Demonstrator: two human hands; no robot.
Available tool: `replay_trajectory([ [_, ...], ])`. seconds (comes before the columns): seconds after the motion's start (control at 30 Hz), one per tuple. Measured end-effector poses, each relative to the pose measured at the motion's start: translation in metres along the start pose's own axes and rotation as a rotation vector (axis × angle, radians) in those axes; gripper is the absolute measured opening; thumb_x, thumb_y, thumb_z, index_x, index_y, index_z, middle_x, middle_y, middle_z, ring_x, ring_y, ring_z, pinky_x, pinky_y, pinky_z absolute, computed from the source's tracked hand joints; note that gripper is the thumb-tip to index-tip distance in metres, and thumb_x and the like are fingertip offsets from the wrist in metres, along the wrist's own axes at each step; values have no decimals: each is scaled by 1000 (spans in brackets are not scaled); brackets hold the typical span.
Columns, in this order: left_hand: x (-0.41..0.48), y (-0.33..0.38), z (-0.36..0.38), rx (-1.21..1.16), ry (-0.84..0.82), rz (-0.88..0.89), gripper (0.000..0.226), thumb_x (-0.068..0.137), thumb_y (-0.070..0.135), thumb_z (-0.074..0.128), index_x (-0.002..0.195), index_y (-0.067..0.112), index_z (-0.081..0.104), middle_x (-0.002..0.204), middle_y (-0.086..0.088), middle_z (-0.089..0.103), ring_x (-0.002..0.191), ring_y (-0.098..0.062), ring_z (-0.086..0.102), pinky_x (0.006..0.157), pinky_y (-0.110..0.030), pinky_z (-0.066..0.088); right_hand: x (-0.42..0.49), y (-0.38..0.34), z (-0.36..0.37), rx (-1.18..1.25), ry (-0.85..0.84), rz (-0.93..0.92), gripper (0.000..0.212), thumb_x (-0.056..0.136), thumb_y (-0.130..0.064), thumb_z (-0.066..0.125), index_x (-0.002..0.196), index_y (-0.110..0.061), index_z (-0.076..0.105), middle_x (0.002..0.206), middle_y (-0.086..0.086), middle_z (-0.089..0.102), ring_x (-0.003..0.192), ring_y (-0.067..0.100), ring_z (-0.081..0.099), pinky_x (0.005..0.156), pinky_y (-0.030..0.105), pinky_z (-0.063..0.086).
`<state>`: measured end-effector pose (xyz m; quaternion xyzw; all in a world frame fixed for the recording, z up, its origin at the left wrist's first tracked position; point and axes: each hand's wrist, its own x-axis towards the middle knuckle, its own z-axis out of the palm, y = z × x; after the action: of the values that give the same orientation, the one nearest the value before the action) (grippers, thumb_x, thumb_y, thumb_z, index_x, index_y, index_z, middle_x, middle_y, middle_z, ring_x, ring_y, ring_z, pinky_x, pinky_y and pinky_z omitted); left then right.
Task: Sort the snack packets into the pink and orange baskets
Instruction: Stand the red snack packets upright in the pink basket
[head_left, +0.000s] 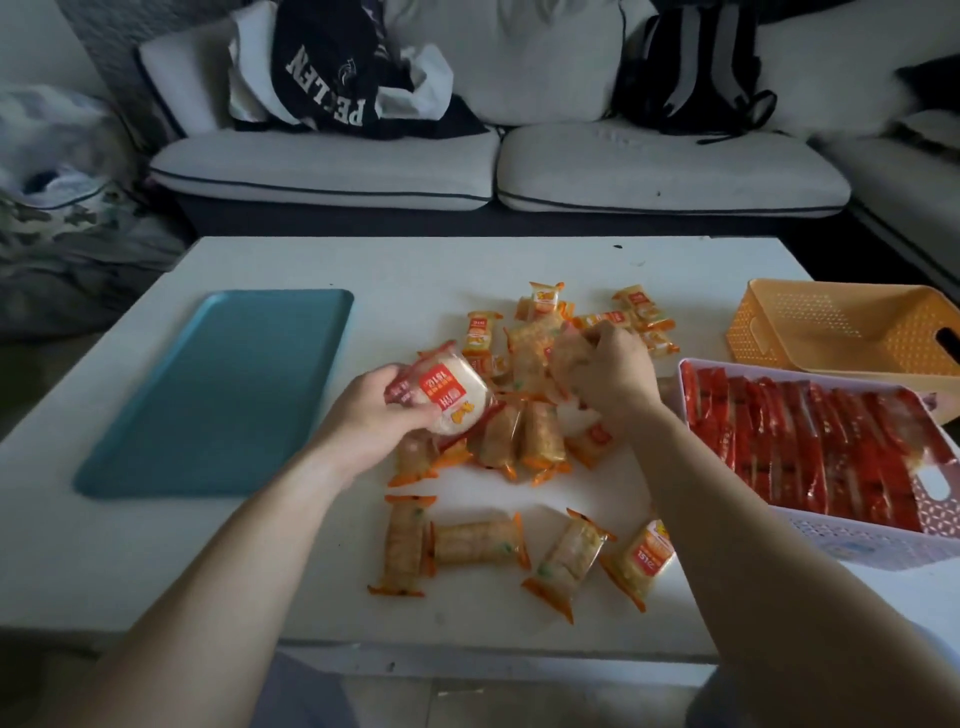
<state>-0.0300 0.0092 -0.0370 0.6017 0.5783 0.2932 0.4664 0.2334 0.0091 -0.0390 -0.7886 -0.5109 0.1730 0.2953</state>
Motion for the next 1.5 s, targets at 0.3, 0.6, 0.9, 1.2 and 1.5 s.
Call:
replay_trajectory([
  [0.3, 2, 26, 23, -796, -102, -51, 33, 82, 16, 74, 114, 9, 69, 103, -18, 75, 89, -30, 73, 62, -36, 60, -34, -42, 6, 674, -434, -82, 13, 89, -7, 68, 98, 1, 74, 96, 21, 75, 93, 38, 73, 84, 50, 61],
  [0.6, 52, 10, 22, -802, 351, -372, 59, 86, 28, 80, 136, 19, 52, 120, -14, 67, 97, -28, 69, 55, -31, 55, 49, 5, 38, -321, -306, -82, 76, 92, -36, 50, 159, -37, 14, 170, 0, 2, 155, 33, 4, 121, 57, 21],
  [0.9, 77, 6, 34, -725, 307, -362, 36, 86, 28, 78, 118, 13, 69, 109, -13, 74, 95, -28, 70, 64, -33, 52, 39, -4, 81, -303, -255, -331, 49, 95, -47, 46, 140, -29, 55, 142, 6, 54, 134, 29, 46, 119, 47, 27],
  [1.2, 73, 16, 21, -762, 328, -300, 23, 88, 27, 77, 108, 19, 69, 110, -10, 74, 100, -27, 72, 76, -38, 59, 44, -5, 21, 203, -97, -48, 38, 94, -13, 46, 123, -21, 69, 109, -1, 74, 84, 11, 65, 66, 19, 49],
  [1.5, 10, 58, 51, -487, 177, 31, 39, 78, 49, 82, 107, 25, 74, 101, -1, 79, 96, -23, 75, 82, -43, 61, -36, -20, -43, 698, -557, 25, 44, 96, -50, 61, 131, -24, 54, 120, 6, 68, 102, 26, 72, 78, 38, 61],
])
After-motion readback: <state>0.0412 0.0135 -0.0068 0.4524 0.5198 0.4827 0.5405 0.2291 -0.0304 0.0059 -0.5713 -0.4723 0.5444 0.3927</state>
